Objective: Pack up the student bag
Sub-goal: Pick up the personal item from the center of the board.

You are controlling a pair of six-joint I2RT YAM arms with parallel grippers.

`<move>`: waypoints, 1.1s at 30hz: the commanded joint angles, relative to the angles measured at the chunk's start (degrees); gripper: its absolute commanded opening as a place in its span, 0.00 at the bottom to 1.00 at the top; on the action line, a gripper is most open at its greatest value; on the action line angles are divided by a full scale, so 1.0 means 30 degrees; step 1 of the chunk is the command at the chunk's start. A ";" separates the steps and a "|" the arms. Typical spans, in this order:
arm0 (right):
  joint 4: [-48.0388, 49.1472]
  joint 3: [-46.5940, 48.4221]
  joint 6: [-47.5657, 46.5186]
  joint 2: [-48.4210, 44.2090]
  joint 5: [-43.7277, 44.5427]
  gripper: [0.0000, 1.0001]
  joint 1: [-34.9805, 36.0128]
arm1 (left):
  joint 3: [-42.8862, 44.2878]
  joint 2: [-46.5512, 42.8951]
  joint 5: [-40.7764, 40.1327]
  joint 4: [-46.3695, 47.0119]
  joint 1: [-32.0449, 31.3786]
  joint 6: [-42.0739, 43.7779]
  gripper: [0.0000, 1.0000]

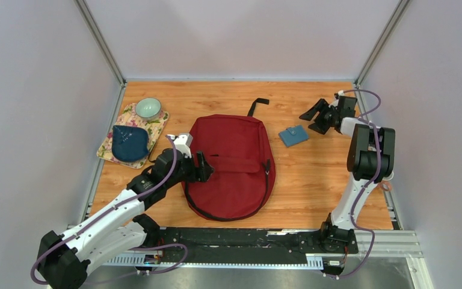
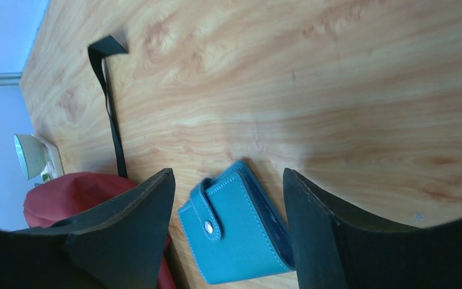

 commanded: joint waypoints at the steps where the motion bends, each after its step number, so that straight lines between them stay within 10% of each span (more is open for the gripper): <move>1: 0.0430 -0.1484 -0.0650 -0.0722 -0.1103 0.69 0.0116 | -0.0126 0.0188 0.0235 0.0578 0.0062 -0.0175 0.81; 33: 0.5879 -0.5823 0.3421 -0.1867 -0.4592 0.29 0.2107 | -0.0565 0.0717 0.1056 0.1106 0.0062 -0.0878 0.81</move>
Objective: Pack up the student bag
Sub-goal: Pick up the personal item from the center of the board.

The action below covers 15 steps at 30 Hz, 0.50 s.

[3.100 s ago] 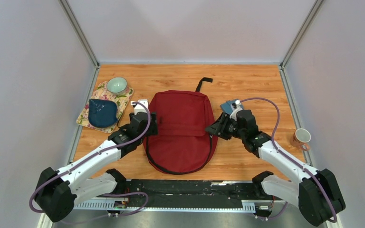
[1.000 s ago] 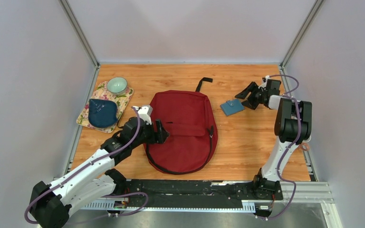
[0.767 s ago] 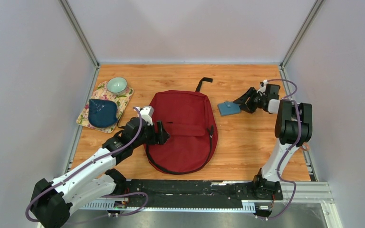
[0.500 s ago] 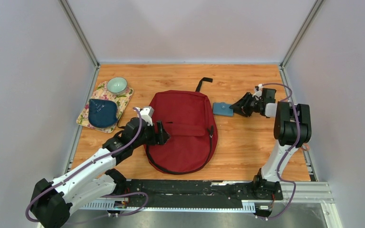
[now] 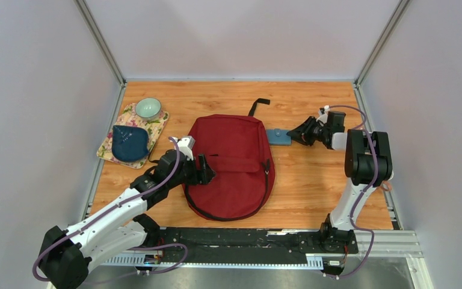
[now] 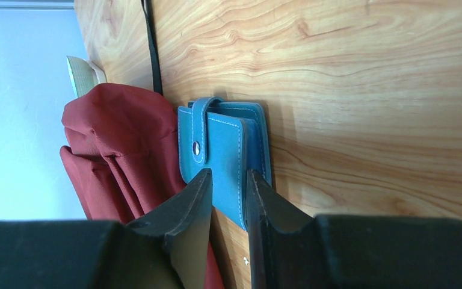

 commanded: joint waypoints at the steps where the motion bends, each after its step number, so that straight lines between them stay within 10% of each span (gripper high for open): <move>1: 0.0932 0.0143 0.0718 -0.0533 -0.0133 0.26 0.0753 | 0.0010 -0.0026 0.0196 0.0706 0.0062 -0.0172 0.81; 15: 0.0025 -0.0208 0.0573 -0.2023 0.0509 0.00 0.0871 | -0.0225 -0.0671 -0.0156 0.0442 0.0062 -0.0230 0.81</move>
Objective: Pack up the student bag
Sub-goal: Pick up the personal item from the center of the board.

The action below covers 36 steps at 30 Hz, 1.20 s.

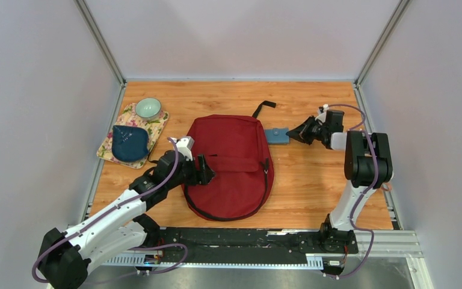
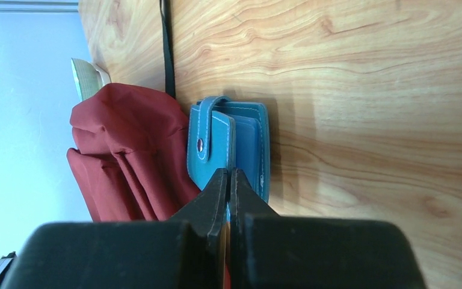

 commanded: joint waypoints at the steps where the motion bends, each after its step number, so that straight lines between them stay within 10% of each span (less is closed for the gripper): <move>1: -0.0688 -0.0179 -0.0113 -0.2027 0.0198 0.00 0.0354 | -0.0050 -0.0365 -0.0163 0.0427 0.0062 -0.0194 0.81; 17: -0.6170 0.0172 -0.1110 -1.0551 0.3600 0.00 -0.0174 | 0.1092 -0.1566 -0.0309 0.0836 0.0091 -0.0340 0.86; 36: -0.2576 -0.2052 0.3512 -1.5504 -0.1352 0.00 0.4775 | 0.2266 0.3761 0.4493 1.2282 0.0588 -0.3326 0.86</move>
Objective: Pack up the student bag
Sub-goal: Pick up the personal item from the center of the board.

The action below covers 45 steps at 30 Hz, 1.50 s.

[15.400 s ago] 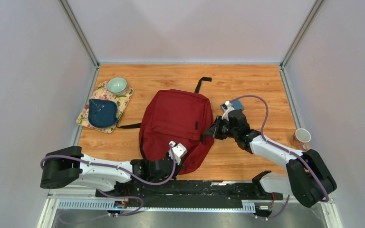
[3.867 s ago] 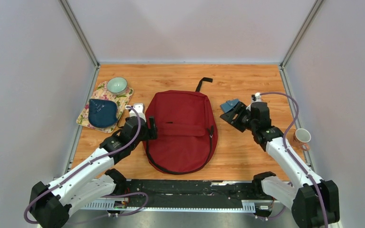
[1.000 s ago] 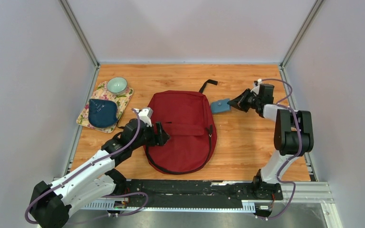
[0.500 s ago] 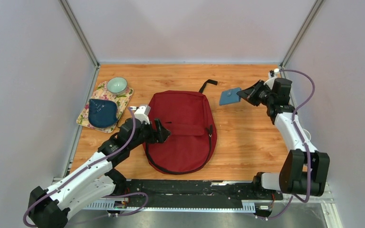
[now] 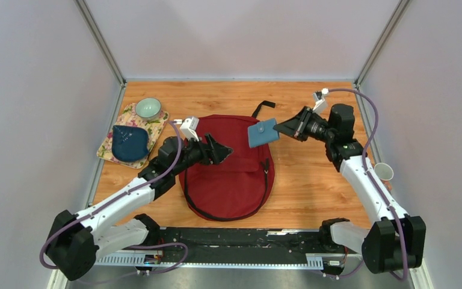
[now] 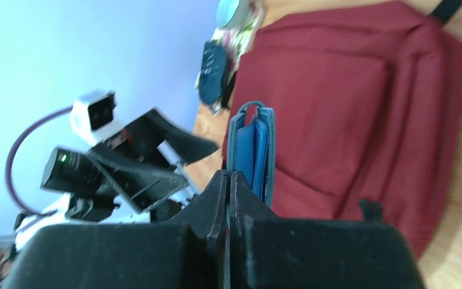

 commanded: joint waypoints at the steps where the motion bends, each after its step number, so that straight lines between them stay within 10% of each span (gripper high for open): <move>1: 0.3048 -0.1164 0.2600 -0.0992 -0.0988 0.00 0.1192 | 0.0459 0.1258 0.2192 0.4887 0.0480 -0.2269 0.86; 26: 0.8354 -0.2514 0.7173 -0.1609 -0.2336 0.00 0.4065 | -0.2208 0.6412 0.6469 2.1874 0.1740 -1.1091 0.86; 41: 0.7132 -0.2280 0.6212 -0.0905 -0.2455 0.01 0.4094 | -0.1973 0.6243 0.7644 2.0510 0.1770 -1.0919 0.00; 45: 0.2565 -0.1432 0.2912 -0.1577 -0.0501 0.51 0.4094 | -0.2413 0.5481 0.7175 1.9718 0.1886 -1.0363 0.00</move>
